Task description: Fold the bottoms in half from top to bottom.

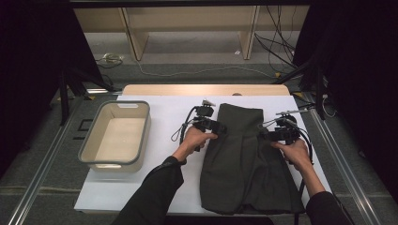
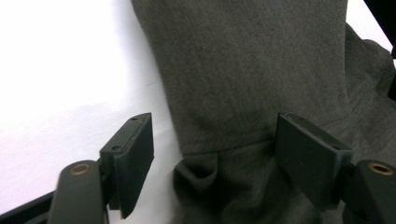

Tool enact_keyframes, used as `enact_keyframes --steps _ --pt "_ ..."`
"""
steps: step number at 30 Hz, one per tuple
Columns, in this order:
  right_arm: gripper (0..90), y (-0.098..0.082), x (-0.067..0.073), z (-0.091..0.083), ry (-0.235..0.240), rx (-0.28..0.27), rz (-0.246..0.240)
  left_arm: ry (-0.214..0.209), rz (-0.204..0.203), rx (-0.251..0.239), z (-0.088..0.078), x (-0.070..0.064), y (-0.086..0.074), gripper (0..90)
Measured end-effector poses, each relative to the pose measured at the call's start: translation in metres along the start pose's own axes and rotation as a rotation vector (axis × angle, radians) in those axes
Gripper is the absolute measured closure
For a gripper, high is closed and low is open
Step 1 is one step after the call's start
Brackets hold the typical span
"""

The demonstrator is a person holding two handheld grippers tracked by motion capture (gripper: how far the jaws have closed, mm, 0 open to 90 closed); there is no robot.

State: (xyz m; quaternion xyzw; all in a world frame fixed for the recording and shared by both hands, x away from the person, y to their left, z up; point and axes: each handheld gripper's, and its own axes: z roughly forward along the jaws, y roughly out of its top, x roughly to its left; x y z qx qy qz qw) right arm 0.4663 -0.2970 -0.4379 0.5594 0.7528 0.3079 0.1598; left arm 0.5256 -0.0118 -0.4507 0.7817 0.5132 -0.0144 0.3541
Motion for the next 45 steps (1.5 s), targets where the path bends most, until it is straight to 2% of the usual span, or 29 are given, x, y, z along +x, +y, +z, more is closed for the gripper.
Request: enact_keyframes --steps 4,8,10,14,20,26,30,32,35,40,43,45 --pt "29.0 0.002 -0.005 0.002 -0.001 0.001 0.014 -0.023 0.000 0.017 0.009 -0.006 0.003 37.7" --pt "28.6 0.006 -0.012 0.004 0.013 0.013 0.034 -0.038 0.018 0.021 0.009 -0.011 0.004 59.9" --pt "28.0 0.008 -0.015 0.006 0.019 0.018 0.034 -0.043 0.016 0.015 0.008 -0.012 0.005 67.3" --pt "25.8 0.016 -0.018 0.010 0.037 0.019 0.043 -0.042 0.027 0.001 0.005 -0.016 0.004 73.5" --pt "21.8 0.027 -0.016 0.023 0.063 0.067 0.037 -0.031 0.029 -0.025 0.002 -0.017 0.001 74.1" --pt "21.5 0.036 -0.008 0.037 0.035 0.114 0.012 -0.033 0.025 -0.033 0.002 -0.015 -0.001 71.7" --pt "21.6 0.035 -0.013 0.048 0.013 0.164 0.032 -0.011 0.017 -0.034 0.004 -0.016 -0.001 63.9" --pt "21.6 0.034 -0.014 0.051 0.020 0.182 0.042 -0.002 0.025 -0.032 0.004 -0.015 0.000 58.9" --pt "21.7 0.034 -0.014 0.053 0.020 0.189 0.040 -0.001 0.011 -0.045 0.004 -0.011 0.001 54.9" --pt "21.8 0.034 -0.013 0.060 0.025 0.219 0.048 -0.001 0.008 -0.038 0.007 -0.010 0.001 55.3" --pt "22.3 0.034 -0.011 0.063 0.017 0.219 0.039 0.000 0.013 -0.041 0.008 -0.011 0.001 57.8" --pt "27.4 0.035 -0.009 0.064 0.018 0.217 0.037 -0.001 0.016 -0.045 0.009 -0.013 0.001 61.5"
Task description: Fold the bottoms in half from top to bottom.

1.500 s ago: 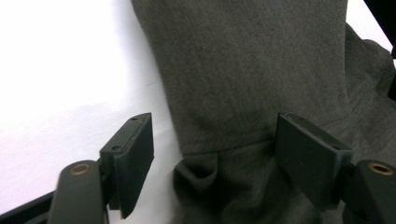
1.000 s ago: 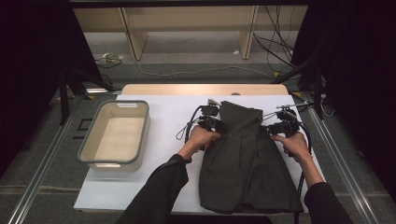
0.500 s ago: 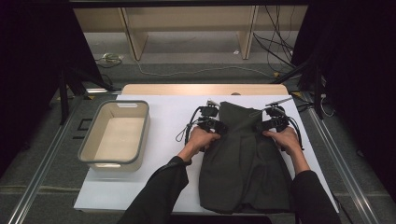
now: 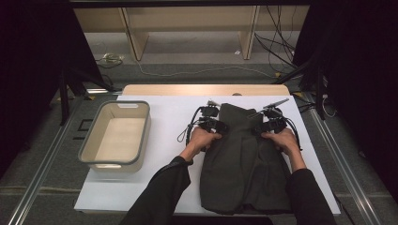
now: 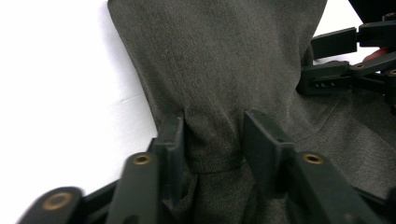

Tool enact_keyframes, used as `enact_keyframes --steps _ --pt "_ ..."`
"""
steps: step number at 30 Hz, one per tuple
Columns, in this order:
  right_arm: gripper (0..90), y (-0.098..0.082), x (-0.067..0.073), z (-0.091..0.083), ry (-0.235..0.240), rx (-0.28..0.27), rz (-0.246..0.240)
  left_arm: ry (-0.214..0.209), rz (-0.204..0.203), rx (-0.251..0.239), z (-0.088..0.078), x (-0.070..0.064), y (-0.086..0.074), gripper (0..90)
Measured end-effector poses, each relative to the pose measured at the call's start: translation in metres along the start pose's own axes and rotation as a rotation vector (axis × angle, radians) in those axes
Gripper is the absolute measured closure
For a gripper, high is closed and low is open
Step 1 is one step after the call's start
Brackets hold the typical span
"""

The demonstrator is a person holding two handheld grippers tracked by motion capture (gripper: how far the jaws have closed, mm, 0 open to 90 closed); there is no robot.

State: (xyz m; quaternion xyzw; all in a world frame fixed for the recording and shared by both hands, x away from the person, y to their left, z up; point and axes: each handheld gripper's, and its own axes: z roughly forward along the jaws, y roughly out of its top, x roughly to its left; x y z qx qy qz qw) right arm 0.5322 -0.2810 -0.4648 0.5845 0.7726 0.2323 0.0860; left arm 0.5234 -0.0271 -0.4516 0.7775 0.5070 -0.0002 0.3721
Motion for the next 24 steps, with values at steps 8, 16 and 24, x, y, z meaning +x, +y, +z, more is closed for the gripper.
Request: enact_keyframes --steps 8,16,24 --pt "64.7 0.003 0.010 -0.002 -0.002 0.012 -0.025 -0.018 0.013 -0.008 -0.001 -0.002 -0.001 74.4" --pt "84.6 0.003 0.008 -0.010 0.051 -0.021 -0.030 -0.013 0.053 -0.036 -0.008 -0.004 0.000 77.2" --pt "85.1 0.017 0.018 -0.035 0.084 -0.104 -0.052 -0.014 0.062 -0.105 -0.037 0.005 0.015 78.5"
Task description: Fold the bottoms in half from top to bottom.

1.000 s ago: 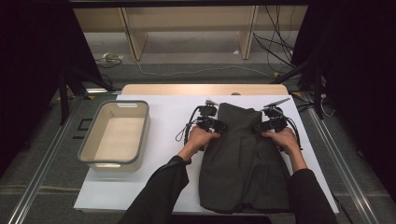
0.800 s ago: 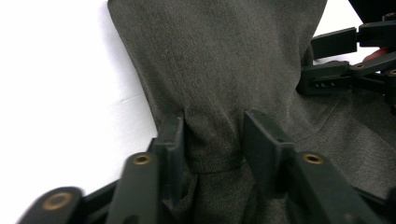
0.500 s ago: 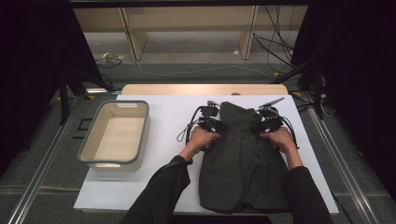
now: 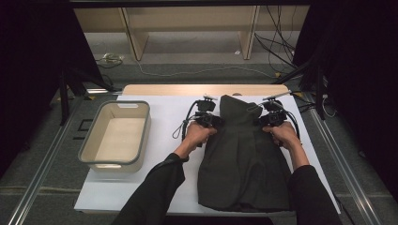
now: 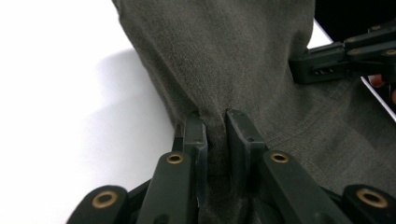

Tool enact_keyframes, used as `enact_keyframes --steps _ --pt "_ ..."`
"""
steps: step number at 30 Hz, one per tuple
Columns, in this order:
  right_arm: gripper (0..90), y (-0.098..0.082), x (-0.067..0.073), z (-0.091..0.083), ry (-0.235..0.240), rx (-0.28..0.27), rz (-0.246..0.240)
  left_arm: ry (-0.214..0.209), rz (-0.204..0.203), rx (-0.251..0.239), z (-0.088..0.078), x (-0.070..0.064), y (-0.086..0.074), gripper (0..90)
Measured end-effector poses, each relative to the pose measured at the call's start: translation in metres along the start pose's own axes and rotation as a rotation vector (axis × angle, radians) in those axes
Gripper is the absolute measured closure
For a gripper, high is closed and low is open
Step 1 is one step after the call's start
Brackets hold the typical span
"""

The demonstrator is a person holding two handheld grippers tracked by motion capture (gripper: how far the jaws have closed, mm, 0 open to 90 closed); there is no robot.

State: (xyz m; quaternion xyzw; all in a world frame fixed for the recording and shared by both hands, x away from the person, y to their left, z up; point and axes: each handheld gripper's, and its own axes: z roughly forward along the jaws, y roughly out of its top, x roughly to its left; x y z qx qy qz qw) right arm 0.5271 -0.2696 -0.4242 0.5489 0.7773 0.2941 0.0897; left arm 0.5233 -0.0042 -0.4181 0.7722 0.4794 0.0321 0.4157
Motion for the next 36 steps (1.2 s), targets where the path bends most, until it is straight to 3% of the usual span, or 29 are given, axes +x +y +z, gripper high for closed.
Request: enact_keyframes --steps 3,4,10,16,21,29,36 --pt "85.1 0.011 0.011 -0.007 0.014 -0.037 -0.011 0.005 0.000 -0.015 -0.009 0.004 0.006 78.6" --pt "85.1 0.016 0.017 -0.008 0.018 -0.047 -0.020 0.022 -0.001 -0.031 -0.022 0.010 0.014 78.6" --pt "85.1 0.037 0.042 -0.009 0.009 -0.092 -0.042 0.076 0.015 -0.061 -0.046 0.019 0.028 78.6" --pt "85.1 0.051 0.051 -0.015 -0.054 -0.118 -0.093 0.050 -0.014 -0.090 -0.041 0.023 0.021 77.3" --pt "85.0 0.044 0.052 -0.017 -0.100 -0.141 -0.139 0.026 -0.003 -0.102 -0.036 0.022 0.013 77.0" --pt "85.0 0.027 0.060 -0.026 -0.121 -0.223 -0.214 -0.015 0.041 -0.160 -0.045 0.019 -0.003 77.2" --pt "84.9 0.005 0.067 -0.028 -0.126 -0.297 -0.249 -0.032 0.082 -0.199 -0.051 0.018 -0.022 77.1"
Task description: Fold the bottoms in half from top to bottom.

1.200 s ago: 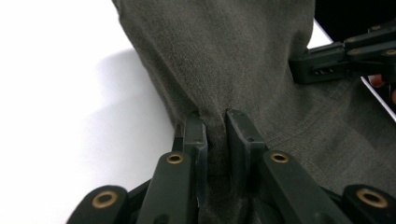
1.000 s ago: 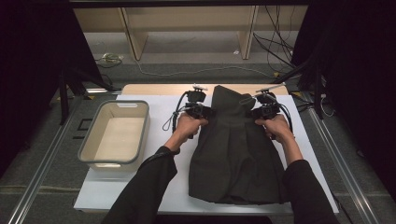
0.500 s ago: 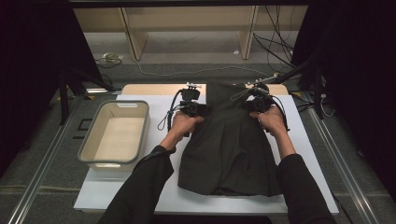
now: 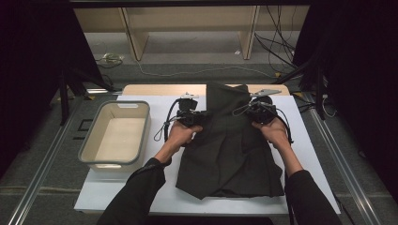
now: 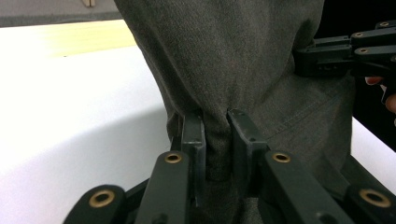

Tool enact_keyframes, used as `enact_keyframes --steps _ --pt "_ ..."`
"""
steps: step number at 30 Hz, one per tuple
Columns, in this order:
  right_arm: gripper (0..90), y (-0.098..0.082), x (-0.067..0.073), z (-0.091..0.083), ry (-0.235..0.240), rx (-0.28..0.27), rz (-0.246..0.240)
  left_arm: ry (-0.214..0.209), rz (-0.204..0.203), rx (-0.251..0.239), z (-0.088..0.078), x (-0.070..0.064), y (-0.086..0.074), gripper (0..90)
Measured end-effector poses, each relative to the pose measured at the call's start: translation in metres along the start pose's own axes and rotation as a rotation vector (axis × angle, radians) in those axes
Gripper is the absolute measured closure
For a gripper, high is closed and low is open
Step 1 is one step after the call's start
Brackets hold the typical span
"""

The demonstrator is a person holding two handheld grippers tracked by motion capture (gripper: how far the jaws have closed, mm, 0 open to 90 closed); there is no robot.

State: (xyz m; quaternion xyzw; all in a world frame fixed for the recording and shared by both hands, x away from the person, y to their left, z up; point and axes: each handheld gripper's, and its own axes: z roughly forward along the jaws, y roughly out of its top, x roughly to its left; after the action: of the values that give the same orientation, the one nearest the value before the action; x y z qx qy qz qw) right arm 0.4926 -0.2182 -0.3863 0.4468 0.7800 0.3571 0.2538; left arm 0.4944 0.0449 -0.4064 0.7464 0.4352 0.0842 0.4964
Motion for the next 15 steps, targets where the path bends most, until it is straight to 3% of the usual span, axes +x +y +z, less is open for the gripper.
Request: enact_keyframes --steps 6,15 --pt "84.6 -0.007 0.011 -0.017 0.012 -0.045 -0.035 -0.031 0.005 -0.022 -0.012 -0.002 -0.010 77.0" --pt "84.4 -0.029 0.023 -0.037 0.045 -0.078 -0.059 -0.069 0.050 -0.019 -0.026 -0.011 -0.026 76.7"
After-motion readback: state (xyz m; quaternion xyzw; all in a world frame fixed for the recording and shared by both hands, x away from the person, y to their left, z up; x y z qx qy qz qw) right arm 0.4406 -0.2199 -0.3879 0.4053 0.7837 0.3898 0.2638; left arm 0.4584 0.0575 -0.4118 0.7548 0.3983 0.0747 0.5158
